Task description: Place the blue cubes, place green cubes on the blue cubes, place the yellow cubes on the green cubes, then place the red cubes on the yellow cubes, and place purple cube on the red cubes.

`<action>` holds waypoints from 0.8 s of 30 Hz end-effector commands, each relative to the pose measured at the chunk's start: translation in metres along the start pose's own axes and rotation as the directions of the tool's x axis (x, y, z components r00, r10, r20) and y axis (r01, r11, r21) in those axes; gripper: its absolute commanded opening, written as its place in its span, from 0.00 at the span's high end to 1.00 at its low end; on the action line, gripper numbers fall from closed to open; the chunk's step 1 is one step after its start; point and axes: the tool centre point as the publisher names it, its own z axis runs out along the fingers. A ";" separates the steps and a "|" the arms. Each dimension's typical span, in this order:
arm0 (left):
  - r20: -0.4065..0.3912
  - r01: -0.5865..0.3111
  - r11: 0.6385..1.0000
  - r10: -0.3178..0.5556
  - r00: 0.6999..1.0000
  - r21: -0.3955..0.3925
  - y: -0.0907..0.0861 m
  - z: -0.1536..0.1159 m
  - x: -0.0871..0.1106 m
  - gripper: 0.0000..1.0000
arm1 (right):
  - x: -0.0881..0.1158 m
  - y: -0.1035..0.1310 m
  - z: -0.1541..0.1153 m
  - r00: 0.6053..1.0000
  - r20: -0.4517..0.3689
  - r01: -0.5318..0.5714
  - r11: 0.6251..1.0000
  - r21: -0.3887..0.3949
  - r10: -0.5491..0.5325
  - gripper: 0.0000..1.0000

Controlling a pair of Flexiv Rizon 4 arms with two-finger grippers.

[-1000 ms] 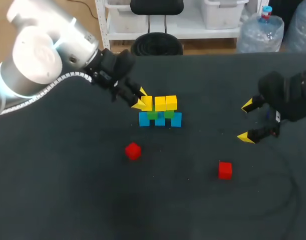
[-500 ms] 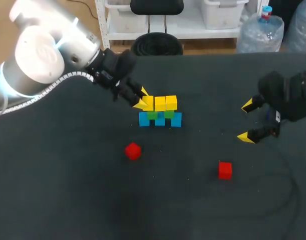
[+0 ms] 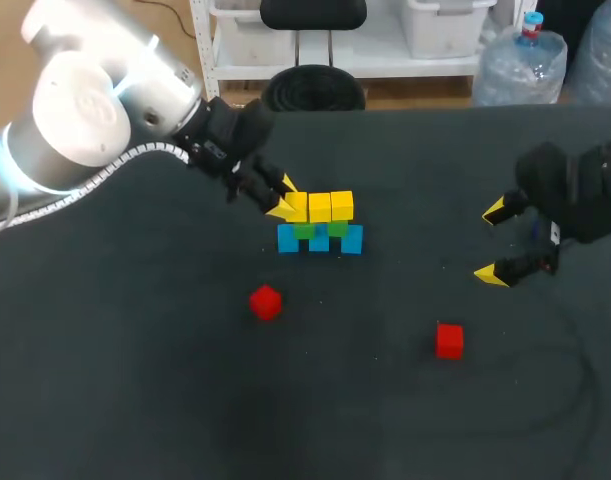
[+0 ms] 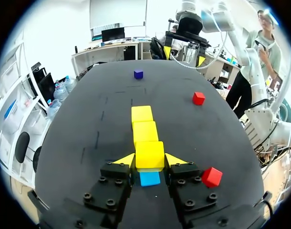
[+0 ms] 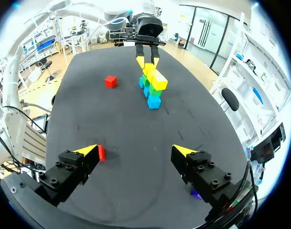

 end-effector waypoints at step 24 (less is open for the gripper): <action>-0.005 0.013 1.000 -0.013 1.000 0.007 0.004 0.001 0.002 0.78 | 0.001 -0.001 0.000 1.000 0.003 0.001 1.000 -0.003 -0.001 0.00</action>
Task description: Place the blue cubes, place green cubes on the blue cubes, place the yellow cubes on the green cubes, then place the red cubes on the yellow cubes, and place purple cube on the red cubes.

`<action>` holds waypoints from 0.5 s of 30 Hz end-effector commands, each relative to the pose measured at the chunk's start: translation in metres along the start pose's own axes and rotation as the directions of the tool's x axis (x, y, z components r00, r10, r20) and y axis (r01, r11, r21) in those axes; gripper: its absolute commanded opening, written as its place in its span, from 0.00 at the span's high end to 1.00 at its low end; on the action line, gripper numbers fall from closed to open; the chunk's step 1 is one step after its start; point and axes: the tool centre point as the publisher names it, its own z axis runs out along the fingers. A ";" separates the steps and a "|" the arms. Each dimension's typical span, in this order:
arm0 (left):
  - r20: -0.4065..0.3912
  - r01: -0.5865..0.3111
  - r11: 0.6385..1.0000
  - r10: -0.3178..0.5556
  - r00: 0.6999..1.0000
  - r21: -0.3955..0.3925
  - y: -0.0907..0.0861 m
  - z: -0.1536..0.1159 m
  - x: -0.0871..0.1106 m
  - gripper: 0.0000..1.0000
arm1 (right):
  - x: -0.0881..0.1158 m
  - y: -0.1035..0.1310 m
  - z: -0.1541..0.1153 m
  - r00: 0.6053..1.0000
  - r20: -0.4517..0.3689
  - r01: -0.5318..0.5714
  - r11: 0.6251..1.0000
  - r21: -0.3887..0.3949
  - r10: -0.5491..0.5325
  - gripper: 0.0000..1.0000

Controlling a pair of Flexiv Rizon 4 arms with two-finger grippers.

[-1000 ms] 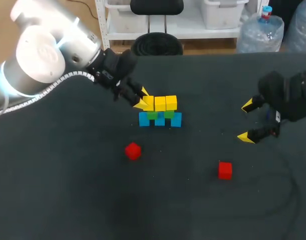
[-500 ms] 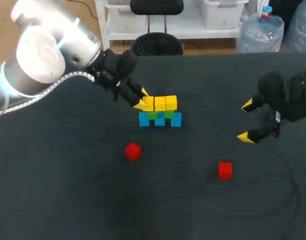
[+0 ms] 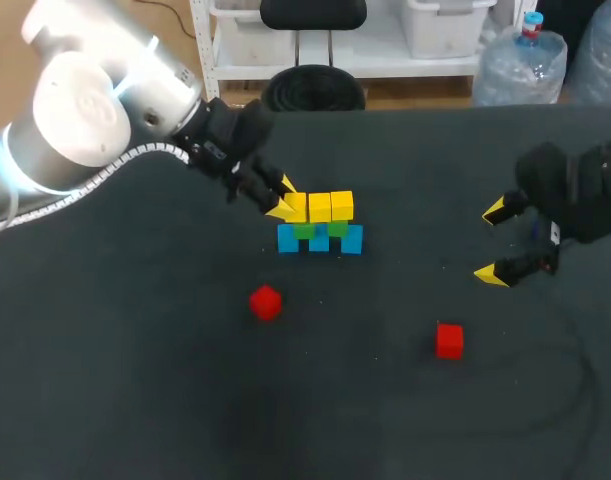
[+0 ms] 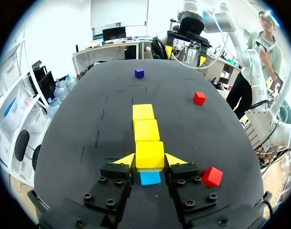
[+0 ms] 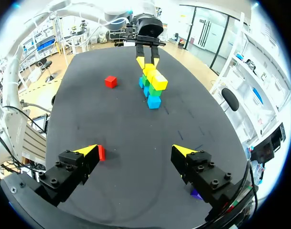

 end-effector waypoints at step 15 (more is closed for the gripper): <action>-0.004 0.002 1.000 -0.002 1.000 0.008 0.005 0.002 -0.002 0.75 | 0.001 -0.001 0.000 1.000 0.003 0.001 1.000 -0.003 -0.001 0.00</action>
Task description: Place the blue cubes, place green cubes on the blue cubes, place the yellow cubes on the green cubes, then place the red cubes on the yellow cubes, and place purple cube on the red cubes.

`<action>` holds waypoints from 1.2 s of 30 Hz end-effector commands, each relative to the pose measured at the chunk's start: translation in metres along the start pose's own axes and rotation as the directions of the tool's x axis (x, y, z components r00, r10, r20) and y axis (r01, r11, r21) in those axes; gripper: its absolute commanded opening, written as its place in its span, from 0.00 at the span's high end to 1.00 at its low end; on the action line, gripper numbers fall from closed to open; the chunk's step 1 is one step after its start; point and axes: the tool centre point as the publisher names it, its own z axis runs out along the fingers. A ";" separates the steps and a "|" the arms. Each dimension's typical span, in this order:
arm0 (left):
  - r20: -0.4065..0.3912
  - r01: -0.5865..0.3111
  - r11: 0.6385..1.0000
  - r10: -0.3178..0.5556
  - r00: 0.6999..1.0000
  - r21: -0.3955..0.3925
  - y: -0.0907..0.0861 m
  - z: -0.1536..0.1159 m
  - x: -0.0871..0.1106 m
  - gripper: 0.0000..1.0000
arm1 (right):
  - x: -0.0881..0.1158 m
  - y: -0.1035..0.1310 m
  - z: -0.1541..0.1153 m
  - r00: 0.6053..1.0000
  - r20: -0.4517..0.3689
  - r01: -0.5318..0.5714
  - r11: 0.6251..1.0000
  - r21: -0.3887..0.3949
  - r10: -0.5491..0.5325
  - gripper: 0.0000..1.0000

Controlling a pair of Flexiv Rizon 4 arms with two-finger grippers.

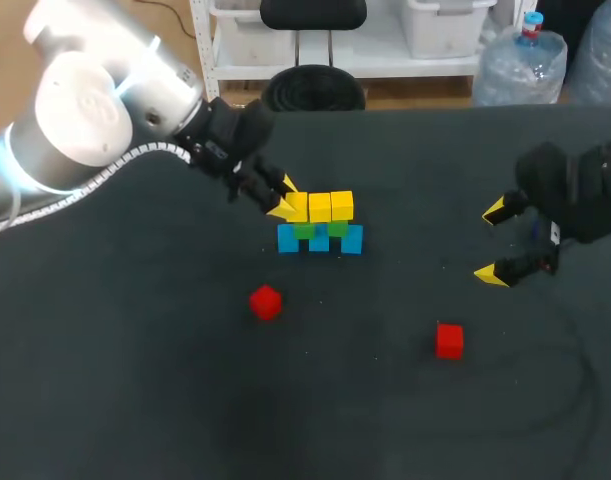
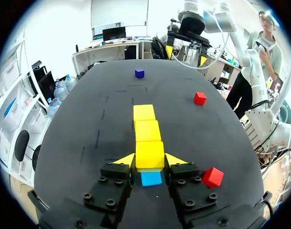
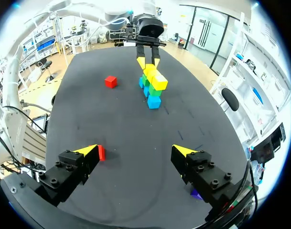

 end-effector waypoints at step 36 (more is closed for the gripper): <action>-0.015 0.020 0.998 -0.021 1.000 -0.054 -0.004 -0.024 -0.009 0.00 | 0.001 -0.001 0.000 1.000 0.003 0.001 1.000 -0.003 -0.001 0.00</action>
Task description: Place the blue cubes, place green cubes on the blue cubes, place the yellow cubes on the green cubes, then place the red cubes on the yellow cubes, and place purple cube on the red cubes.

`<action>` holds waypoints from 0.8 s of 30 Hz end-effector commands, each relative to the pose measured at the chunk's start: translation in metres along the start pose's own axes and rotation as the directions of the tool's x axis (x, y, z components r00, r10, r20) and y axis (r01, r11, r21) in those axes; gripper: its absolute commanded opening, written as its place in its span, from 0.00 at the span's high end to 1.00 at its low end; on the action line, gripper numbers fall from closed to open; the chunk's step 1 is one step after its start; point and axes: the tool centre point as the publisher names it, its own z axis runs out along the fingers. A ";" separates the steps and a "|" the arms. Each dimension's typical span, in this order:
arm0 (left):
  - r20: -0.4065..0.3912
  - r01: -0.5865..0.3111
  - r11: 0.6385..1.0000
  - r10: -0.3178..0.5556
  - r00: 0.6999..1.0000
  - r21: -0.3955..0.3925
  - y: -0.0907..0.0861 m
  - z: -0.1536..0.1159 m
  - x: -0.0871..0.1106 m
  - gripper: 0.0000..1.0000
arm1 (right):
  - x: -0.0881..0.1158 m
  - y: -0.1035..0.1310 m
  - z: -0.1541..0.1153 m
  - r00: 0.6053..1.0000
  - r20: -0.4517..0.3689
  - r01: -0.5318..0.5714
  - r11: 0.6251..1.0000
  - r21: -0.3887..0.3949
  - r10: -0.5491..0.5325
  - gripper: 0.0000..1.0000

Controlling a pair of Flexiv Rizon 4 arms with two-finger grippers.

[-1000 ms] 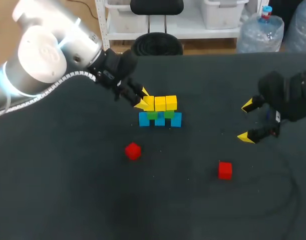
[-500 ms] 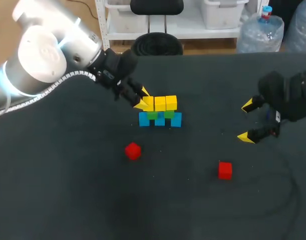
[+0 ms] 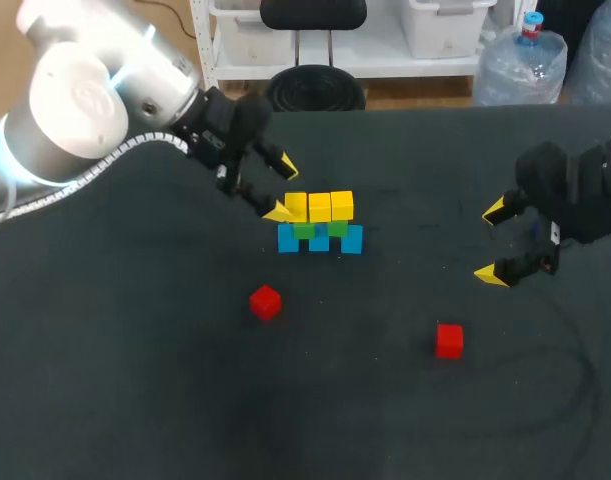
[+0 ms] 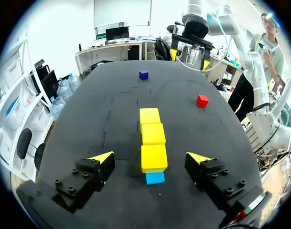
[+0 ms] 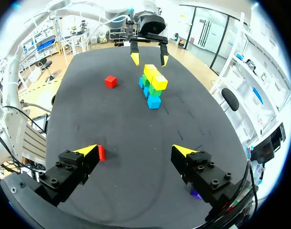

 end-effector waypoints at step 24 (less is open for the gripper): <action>0.045 0.220 0.951 -0.216 0.975 -0.216 -0.085 -0.062 0.029 0.00 | 0.001 -0.001 0.000 1.000 0.003 0.001 1.000 -0.003 -0.001 0.00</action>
